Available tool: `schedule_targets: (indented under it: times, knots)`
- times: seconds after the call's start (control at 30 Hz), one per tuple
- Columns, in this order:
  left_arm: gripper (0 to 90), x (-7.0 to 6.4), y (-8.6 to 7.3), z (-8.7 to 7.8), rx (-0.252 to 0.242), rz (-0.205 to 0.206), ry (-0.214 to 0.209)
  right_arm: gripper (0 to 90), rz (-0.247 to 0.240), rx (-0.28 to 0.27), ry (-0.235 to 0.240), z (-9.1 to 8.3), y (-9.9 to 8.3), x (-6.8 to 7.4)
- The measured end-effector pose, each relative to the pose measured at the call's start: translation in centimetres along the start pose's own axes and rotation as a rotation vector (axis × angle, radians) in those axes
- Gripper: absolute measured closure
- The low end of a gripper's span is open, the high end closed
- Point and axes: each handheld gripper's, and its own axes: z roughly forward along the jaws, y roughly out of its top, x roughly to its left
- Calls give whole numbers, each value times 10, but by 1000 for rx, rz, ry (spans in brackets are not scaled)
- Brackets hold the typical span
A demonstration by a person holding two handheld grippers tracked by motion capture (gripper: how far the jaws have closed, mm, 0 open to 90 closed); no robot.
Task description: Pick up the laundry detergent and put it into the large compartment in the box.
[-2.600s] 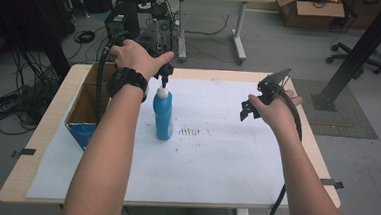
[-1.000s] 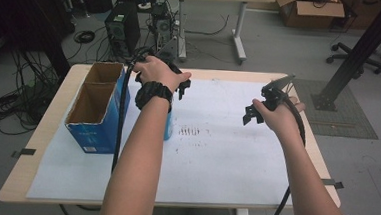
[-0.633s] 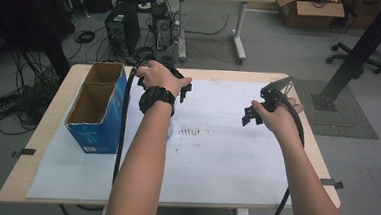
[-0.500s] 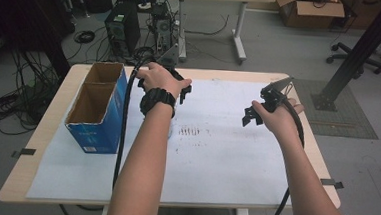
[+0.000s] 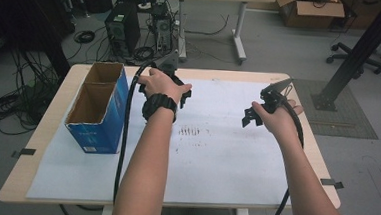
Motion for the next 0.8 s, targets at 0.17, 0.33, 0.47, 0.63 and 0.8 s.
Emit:
schedule_targets:
  times: [0.17,0.33,0.47,0.63,0.8]
  knots:
    - [42,1,0,1,-1,-6,-4,45,1,4,-1,1,0,-1]
    - [45,2,0,1,-3,-4,-5,46,-1,4,2,2,0,-1]
    - [59,3,0,1,-6,-5,-3,45,-3,2,1,3,0,-1]
    - [78,4,0,0,-5,-14,-4,46,-2,5,2,4,0,-1]
    - [103,3,1,0,-5,-14,-11,46,0,8,3,4,0,-1]
